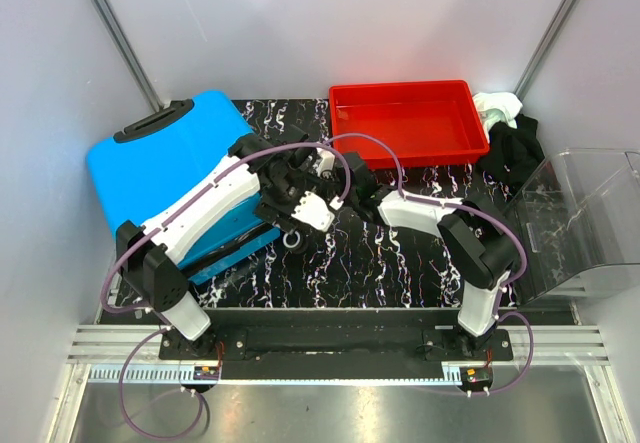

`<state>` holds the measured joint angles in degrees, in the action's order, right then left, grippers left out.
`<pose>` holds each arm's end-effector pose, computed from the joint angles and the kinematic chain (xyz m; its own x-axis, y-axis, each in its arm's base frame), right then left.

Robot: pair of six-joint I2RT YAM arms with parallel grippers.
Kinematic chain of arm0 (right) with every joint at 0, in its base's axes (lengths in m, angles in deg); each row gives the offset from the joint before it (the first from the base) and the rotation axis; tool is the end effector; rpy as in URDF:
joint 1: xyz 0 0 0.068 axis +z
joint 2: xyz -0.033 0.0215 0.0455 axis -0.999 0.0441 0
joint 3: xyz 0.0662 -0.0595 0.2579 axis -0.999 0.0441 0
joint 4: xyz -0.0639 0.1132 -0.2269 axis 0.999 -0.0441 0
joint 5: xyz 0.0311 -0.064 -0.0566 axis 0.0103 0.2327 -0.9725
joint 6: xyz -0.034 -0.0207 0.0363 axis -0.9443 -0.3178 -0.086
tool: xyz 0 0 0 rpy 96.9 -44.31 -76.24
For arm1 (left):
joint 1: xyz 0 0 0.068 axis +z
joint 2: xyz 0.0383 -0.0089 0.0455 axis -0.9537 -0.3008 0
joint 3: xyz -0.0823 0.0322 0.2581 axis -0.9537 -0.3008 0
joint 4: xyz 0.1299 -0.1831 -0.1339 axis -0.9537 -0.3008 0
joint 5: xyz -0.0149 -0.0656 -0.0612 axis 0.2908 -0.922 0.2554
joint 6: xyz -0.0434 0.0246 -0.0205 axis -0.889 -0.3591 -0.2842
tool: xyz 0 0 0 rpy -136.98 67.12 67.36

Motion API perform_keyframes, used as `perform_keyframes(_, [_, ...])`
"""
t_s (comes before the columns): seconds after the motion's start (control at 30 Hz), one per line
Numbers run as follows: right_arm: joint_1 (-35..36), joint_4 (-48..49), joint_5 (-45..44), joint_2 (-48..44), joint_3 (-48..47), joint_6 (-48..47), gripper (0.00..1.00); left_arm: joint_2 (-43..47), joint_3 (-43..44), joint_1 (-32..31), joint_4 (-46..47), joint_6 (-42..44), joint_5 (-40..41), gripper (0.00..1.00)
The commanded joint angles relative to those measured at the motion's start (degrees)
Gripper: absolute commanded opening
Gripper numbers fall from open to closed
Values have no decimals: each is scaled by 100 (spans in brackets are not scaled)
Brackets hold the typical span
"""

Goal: Open, take out, and arrange the luggage

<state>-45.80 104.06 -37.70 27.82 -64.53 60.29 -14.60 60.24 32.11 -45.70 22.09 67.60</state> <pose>0.2931 0.2853 0.2065 -0.7087 -0.1014 -0.6981 -0.6634 0.4326 0.6106 0.2297 -0.1997 0.3306 0.5335 0.8358 -0.1298 0.8353 -0.4965 0.2363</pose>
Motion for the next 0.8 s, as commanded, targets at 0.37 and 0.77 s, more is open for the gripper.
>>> perform_keyframes(0.37, [-168,581,418,-7,-99,297,0,-26,-640,83,-104,362,82,13])
perform_keyframes(0.77, [-388,-737,-1120,-367,-186,-1187,0,967,-509,83,-1272,257,-823,0])
